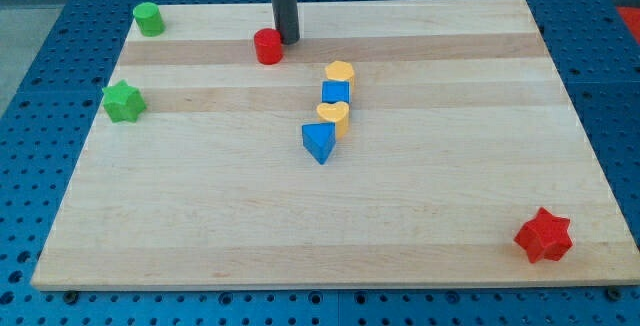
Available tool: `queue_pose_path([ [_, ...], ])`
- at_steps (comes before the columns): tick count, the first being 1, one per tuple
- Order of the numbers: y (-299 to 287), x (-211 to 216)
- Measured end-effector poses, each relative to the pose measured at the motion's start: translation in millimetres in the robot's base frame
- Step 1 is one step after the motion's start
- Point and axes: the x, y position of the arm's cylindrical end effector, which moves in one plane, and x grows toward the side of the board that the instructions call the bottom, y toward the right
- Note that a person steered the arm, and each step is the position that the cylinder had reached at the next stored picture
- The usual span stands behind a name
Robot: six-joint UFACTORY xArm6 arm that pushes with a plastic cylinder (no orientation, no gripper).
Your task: Move the red circle diagonal to the bottom right of the green circle
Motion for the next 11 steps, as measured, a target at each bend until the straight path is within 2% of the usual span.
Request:
queue_pose_path([
  [1,35.4,6.4],
  [2,26.6,21.4],
  [4,-75.3,21.5],
  [5,-106.5,21.5],
  [9,-101.5,-4.8],
  [10,-114.6,-8.9],
  [11,-154.8,0.4],
])
